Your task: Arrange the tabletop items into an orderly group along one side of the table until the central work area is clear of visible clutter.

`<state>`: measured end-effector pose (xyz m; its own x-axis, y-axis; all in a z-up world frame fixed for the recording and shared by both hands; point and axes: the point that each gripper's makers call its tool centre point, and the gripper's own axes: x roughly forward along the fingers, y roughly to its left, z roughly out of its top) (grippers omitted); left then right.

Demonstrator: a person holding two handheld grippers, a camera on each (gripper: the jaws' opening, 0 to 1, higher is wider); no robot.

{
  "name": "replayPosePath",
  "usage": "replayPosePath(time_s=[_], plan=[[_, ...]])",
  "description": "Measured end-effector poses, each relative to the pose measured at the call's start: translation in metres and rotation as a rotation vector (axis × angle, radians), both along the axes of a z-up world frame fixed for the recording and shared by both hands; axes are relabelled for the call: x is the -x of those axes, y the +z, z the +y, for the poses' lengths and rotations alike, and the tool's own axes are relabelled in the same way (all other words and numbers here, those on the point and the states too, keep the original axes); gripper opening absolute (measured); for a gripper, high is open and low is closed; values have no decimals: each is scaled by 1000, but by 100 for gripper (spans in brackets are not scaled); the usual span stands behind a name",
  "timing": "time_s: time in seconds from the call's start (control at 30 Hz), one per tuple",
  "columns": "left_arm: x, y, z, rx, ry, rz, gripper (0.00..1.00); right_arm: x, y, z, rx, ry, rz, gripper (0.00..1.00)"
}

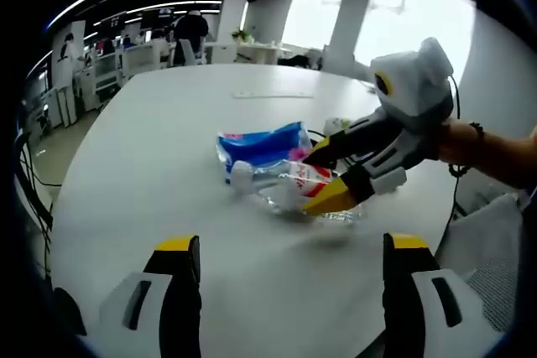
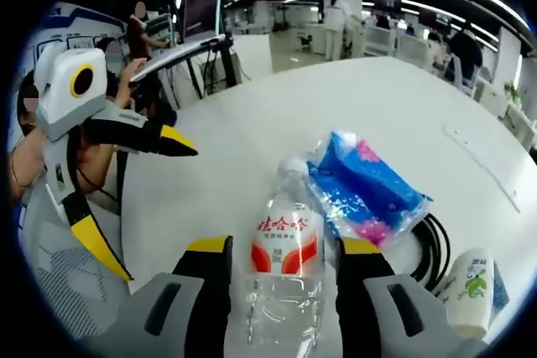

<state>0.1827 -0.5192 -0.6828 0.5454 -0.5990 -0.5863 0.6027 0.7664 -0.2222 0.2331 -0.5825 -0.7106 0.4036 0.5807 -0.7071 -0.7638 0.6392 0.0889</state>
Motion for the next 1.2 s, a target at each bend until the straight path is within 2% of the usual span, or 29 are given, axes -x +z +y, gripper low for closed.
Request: replayPosePath(time_s=[0.23,0.33,0.47,0.57,0.93,1.1,1.2], plan=[[0,-1,1,-7,1,4,88,-3,-9,4,38,4,33,40],[-1,0,3,-4,5,1,88,-5,-13,5,52,-7,55,39],[-1,-2,4,-5,11,9,88,-6,-20,8,92,-3,53,38],[1,-3,4,-5,7,9,88,-6,-23,9,88,-4,80,41],[2,-5,4,-10,8,17,87,-8,-25,8,115,-7,90,37],[2,-4,3,-8,6,13,87,-7,-23,10,119,39,62,35],[1,-2,3,-10,5,9,86,-7,-21,11,113,39,52,34]])
